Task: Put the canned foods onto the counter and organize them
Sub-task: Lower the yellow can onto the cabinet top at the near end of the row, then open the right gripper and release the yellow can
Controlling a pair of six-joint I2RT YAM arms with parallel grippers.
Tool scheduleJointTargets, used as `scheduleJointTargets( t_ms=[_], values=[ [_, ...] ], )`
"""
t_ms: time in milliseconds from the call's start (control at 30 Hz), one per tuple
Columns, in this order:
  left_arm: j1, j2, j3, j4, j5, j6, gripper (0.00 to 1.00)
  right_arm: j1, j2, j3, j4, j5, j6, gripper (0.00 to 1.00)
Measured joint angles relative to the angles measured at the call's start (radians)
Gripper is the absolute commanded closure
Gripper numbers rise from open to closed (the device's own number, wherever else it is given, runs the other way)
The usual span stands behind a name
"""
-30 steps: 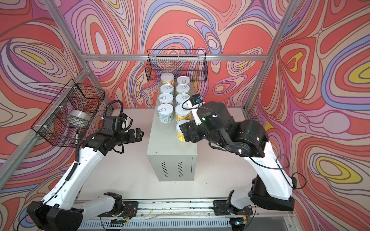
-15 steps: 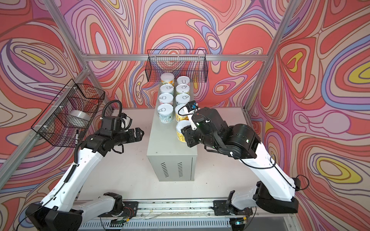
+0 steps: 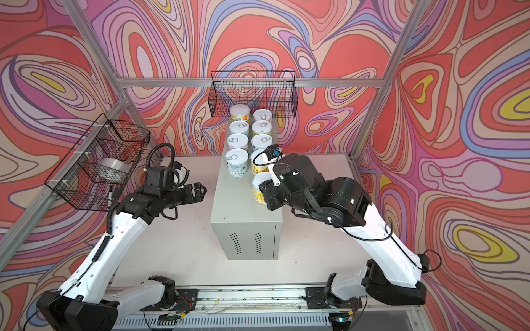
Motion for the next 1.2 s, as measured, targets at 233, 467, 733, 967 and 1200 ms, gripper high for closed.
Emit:
scheduleJointTargets(
  t_ms=[233, 467, 733, 967, 1200],
  values=[
    [0.000, 0.007, -0.014, 0.005, 0.000, 0.000, 0.06, 0.000, 0.019, 0.000, 0.020, 0.051, -0.014, 0.60],
    [0.000, 0.011, -0.019, 0.008, -0.001, 0.000, 0.06, -0.001, 0.041, 0.000, 0.044, 0.074, -0.033, 0.62],
    [0.000, 0.011, -0.028, 0.011, -0.001, 0.001, 0.06, -0.038, 0.050, -0.014, 0.076, 0.077, -0.049, 0.63],
    [0.000, 0.012, -0.030, 0.011, -0.008, 0.001, 0.06, -0.078, 0.049, -0.039, 0.127, 0.051, -0.065, 0.63],
    [0.000, 0.012, -0.030, 0.011, -0.009, 0.002, 0.06, -0.094, 0.052, -0.046, 0.148, 0.035, -0.082, 0.65]
  ],
)
